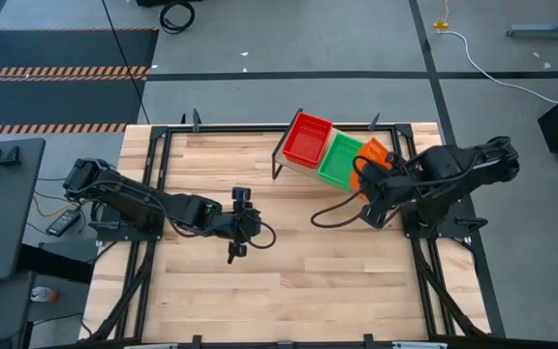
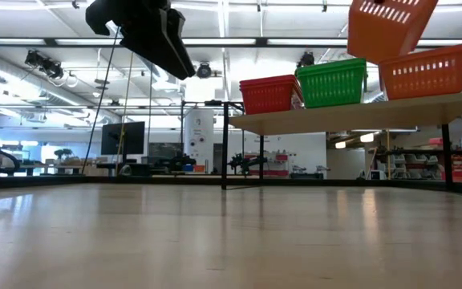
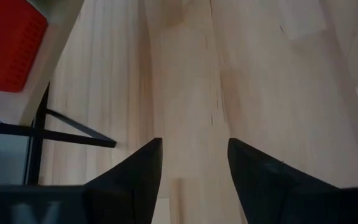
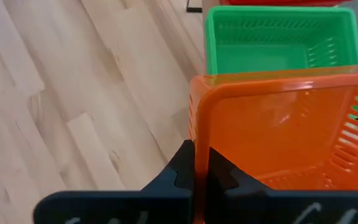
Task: Stack baskets on shelf by color
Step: Stack the orange bin on the stacked orange bins on the shelf
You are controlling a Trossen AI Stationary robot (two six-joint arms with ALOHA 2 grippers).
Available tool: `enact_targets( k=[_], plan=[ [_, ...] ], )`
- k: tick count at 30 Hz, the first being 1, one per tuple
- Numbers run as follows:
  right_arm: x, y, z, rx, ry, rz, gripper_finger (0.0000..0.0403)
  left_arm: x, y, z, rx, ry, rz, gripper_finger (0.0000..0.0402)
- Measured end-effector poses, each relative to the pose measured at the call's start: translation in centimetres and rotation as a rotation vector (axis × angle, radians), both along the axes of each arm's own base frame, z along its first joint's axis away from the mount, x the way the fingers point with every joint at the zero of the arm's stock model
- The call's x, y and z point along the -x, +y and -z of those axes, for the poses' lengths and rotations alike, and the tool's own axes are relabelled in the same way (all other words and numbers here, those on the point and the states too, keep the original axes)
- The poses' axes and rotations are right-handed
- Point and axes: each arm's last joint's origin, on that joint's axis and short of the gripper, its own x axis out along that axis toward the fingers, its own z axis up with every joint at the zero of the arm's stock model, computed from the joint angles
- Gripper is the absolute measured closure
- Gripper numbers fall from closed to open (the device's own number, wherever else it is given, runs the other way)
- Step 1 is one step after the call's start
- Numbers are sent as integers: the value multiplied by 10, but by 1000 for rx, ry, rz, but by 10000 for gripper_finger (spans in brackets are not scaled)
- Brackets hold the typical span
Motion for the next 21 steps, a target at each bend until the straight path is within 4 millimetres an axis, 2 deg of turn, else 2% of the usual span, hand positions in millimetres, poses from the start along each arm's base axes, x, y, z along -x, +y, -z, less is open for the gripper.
enact_targets(
  k=[8, 11, 18, 21],
  plan=[
    [-3, -9, 1, 20, 5, 38, 394, 2, 1, 2, 10, 18, -19, 215],
    [2, -14, -2, 13, 4, 15, 394, 2, 1, 2, 10, 19, -20, 218],
    [40, -29, -21, -54, -107, 25, 394, 6, 2, 4, 11, 58, -38, 217],
    [57, -32, -17, -66, -128, 48, 394, 6, 2, 4, 11, 58, -38, 220]
  ],
)
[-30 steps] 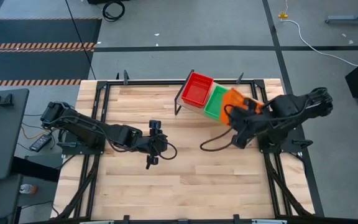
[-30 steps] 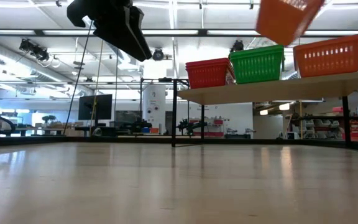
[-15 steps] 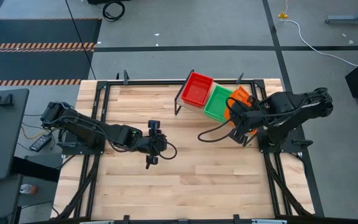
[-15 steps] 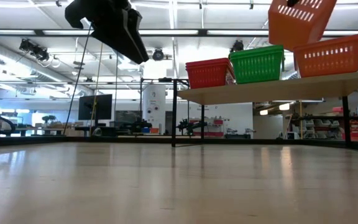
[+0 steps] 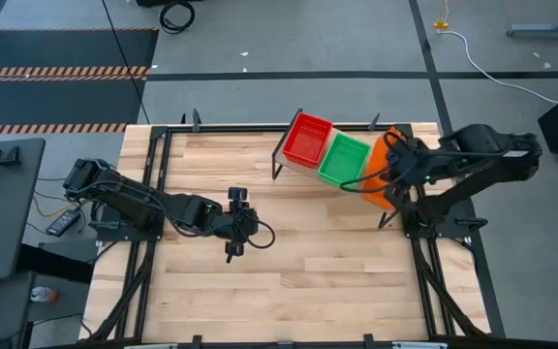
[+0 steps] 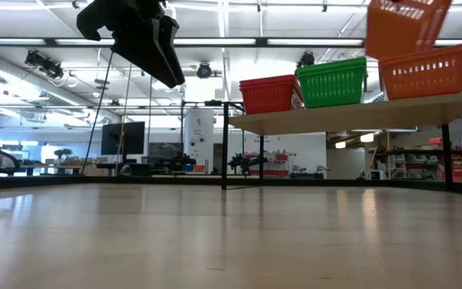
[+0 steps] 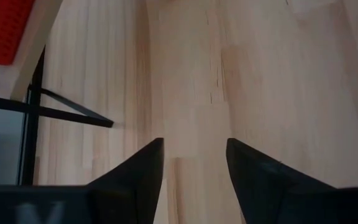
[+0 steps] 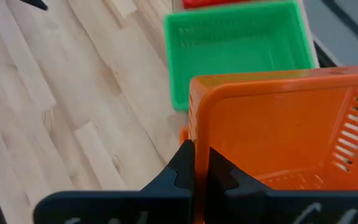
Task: Stack baskets on shelf by color
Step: Stack the orange bin on the stacked orange bins on the shelf
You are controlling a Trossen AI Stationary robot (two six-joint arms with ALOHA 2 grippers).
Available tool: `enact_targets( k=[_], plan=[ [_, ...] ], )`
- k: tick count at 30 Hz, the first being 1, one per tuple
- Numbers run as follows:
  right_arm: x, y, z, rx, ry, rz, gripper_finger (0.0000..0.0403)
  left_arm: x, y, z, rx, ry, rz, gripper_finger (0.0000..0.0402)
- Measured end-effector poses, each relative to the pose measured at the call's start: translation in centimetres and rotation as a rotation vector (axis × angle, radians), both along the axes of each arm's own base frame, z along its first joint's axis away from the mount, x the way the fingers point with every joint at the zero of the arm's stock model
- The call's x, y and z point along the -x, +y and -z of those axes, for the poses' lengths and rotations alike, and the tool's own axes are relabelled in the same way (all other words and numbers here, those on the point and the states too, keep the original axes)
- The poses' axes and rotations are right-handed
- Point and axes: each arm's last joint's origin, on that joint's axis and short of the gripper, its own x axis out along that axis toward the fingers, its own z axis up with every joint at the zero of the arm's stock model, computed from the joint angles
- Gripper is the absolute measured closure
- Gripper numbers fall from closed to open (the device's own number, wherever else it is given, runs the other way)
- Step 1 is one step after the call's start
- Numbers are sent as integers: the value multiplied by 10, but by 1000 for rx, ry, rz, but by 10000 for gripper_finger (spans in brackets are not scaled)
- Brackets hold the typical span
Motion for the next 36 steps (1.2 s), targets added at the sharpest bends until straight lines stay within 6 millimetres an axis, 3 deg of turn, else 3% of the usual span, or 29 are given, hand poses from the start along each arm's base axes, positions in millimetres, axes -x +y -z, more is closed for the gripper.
enact_targets(
  k=[5, 11, 18, 22, 31, 36],
  plan=[
    [17, -2, 21, -72, 45, 16, 394, 0, 0, 0, 0, 0, 0, 225],
    [22, -3, 43, -67, 109, 17, 394, 0, 0, 0, 7, -4, -8, 224],
    [22, -4, 52, -61, 137, 24, 388, 0, 0, 0, 13, -8, -16, 227],
    [19, -3, 53, -59, 149, 24, 357, 0, 0, 0, 13, -8, -16, 228],
    [17, -2, 53, -78, 139, 42, 239, 0, 0, 0, 16, -10, -20, 228],
    [13, -4, 54, 2, 127, 106, 214, 0, 0, 0, 16, -11, -19, 229]
  ],
)
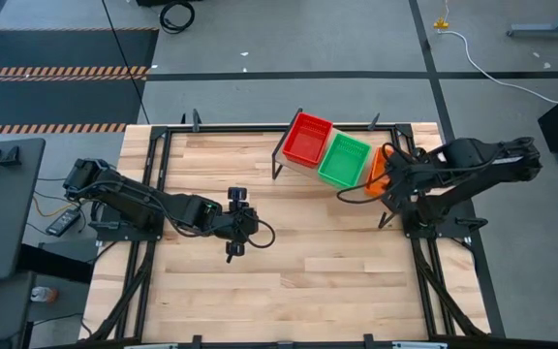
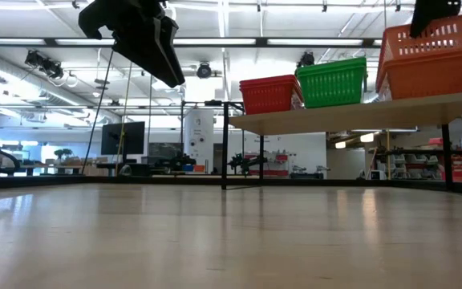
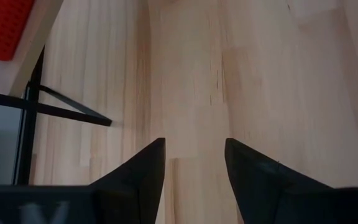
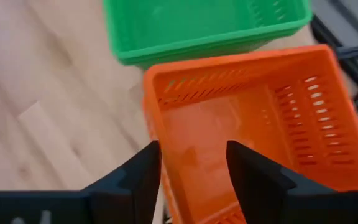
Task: Stack baskets on shelf by color
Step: Stack the orange bin on the stacked orange bins on the shelf
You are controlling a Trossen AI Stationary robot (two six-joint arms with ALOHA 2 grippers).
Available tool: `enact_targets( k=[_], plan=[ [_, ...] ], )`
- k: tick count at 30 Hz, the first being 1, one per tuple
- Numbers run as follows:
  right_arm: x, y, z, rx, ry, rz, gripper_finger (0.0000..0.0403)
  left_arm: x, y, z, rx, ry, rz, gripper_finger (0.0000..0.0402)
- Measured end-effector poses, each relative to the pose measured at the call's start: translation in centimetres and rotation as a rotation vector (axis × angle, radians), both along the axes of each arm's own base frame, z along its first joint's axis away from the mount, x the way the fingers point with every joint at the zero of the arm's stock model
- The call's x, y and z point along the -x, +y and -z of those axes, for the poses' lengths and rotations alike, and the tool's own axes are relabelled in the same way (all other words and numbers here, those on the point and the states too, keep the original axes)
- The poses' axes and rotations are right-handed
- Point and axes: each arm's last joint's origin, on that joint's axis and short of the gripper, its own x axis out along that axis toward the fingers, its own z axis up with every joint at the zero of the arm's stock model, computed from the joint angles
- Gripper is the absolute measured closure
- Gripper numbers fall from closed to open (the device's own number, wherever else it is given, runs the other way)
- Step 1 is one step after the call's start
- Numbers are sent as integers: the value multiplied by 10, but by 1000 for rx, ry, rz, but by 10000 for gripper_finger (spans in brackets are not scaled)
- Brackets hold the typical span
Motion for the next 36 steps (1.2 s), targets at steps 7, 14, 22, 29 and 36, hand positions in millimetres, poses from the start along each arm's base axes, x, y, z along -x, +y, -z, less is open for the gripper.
enact_targets(
  k=[7, 14, 22, 29, 36],
  plan=[
    [-19, 4, 19, 42, 118, 0, 231, 0, 0, 0, 0, 0, 0, 228],
    [-39, 11, 35, 31, 244, -53, 243, 0, 0, 0, 1, -1, -1, 228],
    [-40, 10, 15, 29, 165, -54, 245, 0, 0, 0, 1, -3, -1, 228],
    [-41, 11, 11, 4, 112, -21, 245, 0, 0, 0, 1, -3, -1, 229],
    [-67, 18, 15, 73, 74, -203, 245, 1, 0, 1, -4, 13, -1, 229]
  ],
)
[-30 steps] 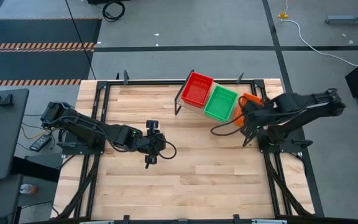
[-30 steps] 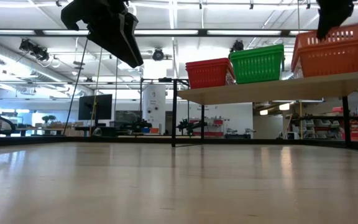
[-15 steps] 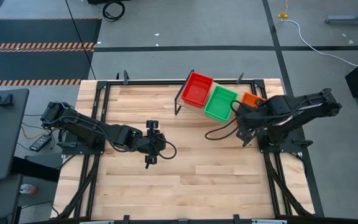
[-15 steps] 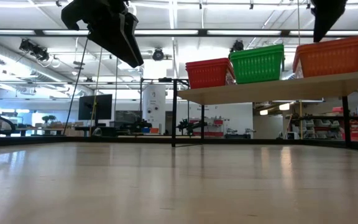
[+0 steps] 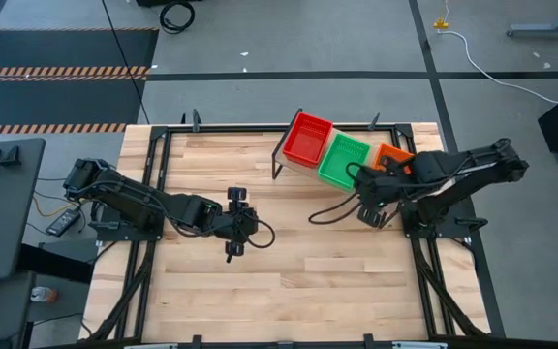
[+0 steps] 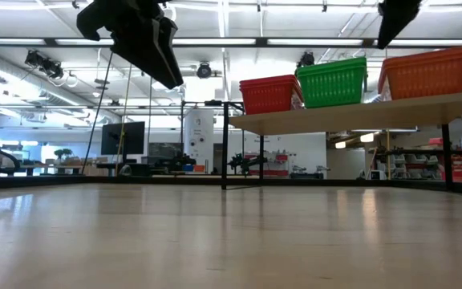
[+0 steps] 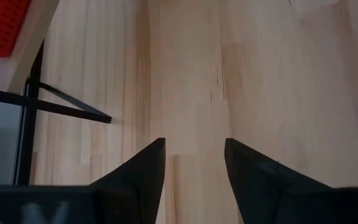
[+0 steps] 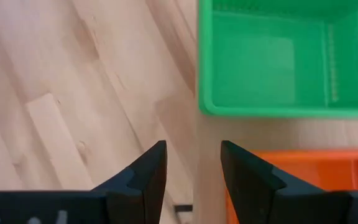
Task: Stack baskets on shelf by color
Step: Stack the orange bin on the stacked orange bins on the shelf
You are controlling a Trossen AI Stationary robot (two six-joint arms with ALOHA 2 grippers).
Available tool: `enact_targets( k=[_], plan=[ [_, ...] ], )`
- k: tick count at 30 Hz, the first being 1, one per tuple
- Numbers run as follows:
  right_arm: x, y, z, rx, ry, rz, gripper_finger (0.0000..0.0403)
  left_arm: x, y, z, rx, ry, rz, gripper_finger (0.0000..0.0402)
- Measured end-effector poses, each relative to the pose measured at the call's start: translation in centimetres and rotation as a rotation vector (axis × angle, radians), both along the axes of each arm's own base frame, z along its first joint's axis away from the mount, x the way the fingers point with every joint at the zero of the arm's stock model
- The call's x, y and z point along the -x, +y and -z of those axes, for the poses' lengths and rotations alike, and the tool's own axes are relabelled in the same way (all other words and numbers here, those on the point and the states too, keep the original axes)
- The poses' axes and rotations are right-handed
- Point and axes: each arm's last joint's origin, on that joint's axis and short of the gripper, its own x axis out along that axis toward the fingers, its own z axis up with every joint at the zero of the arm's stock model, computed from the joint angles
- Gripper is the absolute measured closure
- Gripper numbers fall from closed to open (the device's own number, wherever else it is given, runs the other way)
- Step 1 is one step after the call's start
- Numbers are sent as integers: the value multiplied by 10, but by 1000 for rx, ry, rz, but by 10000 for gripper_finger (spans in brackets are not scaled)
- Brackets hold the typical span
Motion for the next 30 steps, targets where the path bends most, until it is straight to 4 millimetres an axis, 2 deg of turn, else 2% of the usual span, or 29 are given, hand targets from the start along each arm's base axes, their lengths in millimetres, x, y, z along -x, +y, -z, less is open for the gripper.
enact_targets(
  k=[4, 8, 13, 17, 23, 30],
  plan=[
    [-12, 3, 8, 32, 51, -42, 246, 0, 1, 0, -10, 1, -1, 228],
    [-20, 6, 15, 13, 80, -33, 249, -1, 8, -1, -108, -17, -70, 230],
    [-21, 15, 16, -37, 62, -25, 256, -2, 20, -1, -143, -18, -131, 230],
    [-10, 15, 12, 5, 73, -29, 265, -4, 30, -1, -142, -18, -170, 230],
    [13, 6, 6, 74, 133, 67, 280, -3, 44, 0, -124, -12, -249, 230],
    [13, 3, 5, 119, 136, 20, 284, -3, 49, 0, -106, -19, -288, 230]
  ],
)
